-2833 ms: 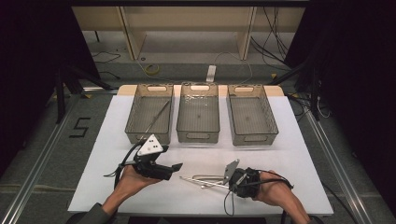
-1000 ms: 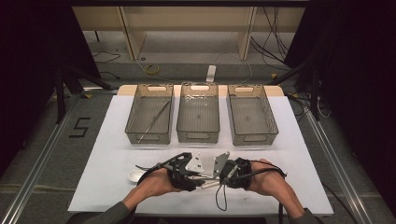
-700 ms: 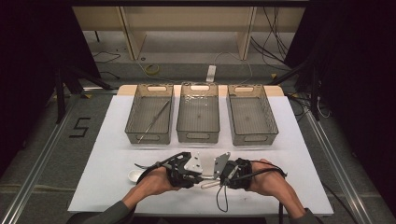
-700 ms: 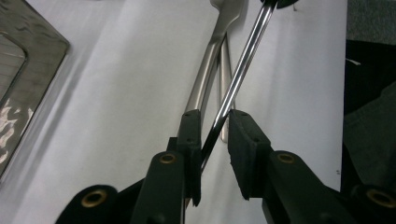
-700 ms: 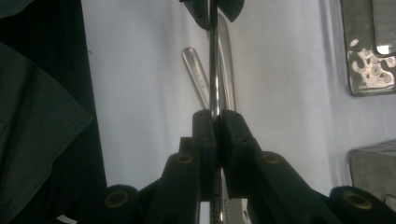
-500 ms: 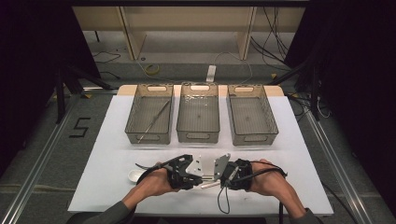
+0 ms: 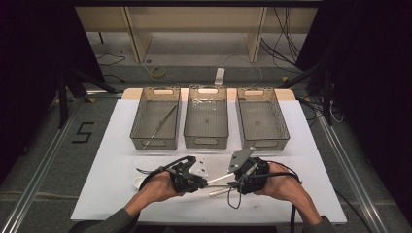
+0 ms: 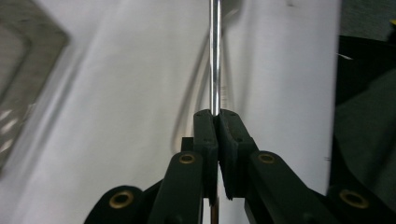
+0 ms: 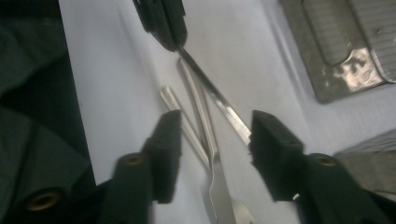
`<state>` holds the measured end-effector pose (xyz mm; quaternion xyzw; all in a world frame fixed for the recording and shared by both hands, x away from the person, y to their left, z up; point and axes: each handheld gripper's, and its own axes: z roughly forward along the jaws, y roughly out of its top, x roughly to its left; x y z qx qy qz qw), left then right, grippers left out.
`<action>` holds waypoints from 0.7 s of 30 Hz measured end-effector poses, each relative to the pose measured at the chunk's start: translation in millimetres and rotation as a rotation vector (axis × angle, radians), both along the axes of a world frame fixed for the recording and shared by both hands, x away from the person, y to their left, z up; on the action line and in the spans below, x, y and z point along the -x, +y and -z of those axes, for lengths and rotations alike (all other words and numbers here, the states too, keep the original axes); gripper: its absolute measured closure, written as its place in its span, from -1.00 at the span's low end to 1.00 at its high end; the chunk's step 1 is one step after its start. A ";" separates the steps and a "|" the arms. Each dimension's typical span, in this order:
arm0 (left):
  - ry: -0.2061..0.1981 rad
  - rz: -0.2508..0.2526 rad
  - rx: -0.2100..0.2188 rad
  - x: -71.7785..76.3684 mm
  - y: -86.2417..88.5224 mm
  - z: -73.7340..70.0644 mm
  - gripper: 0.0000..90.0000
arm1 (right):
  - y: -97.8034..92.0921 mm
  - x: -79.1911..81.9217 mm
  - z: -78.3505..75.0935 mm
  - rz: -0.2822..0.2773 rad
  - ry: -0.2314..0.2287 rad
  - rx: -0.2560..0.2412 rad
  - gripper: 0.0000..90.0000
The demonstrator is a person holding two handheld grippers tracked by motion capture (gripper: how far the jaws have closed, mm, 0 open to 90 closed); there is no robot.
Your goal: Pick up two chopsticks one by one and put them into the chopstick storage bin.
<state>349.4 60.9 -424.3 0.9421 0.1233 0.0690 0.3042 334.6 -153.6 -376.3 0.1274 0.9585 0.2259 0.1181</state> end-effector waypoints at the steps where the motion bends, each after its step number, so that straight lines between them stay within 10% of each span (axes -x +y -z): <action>1: -0.005 -0.021 -0.001 -2.9 4.0 -1.0 0.91 | -1.3 -0.5 -0.4 0.006 -0.008 -0.028 0.08; 10: -0.007 -0.156 0.029 -21.1 30.9 -9.1 0.91 | -8.9 -0.6 1.3 0.124 -0.088 -0.164 -0.20; 21: -0.001 -0.323 0.116 -37.4 65.0 -18.5 0.91 | -14.5 -1.6 24.9 0.204 -0.025 -0.266 -0.27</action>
